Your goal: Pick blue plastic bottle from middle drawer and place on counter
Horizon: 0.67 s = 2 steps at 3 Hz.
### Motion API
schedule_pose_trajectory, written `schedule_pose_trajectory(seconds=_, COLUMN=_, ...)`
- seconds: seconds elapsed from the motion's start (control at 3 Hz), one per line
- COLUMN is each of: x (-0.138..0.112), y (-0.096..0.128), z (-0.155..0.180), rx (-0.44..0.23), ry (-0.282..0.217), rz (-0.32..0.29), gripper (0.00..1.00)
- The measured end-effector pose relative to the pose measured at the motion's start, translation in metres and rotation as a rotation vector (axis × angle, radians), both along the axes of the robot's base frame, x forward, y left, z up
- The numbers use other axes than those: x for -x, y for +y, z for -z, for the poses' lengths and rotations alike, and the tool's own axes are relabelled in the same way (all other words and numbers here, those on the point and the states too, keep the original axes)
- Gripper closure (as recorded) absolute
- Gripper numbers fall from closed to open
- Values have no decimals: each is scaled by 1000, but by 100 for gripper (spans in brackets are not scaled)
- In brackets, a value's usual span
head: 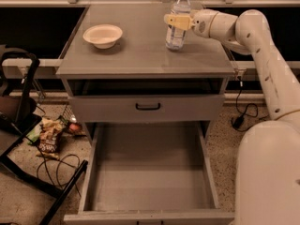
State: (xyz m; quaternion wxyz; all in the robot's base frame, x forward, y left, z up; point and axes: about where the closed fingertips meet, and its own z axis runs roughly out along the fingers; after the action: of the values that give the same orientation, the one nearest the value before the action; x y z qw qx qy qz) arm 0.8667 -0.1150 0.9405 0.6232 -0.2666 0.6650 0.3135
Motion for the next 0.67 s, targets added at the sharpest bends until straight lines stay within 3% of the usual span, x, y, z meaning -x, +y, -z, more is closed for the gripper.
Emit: schedule_pose_trajectory(seconds=0.67, x=-1, y=1, z=-3, rx=-6, ry=2, rz=-1, gripper=0)
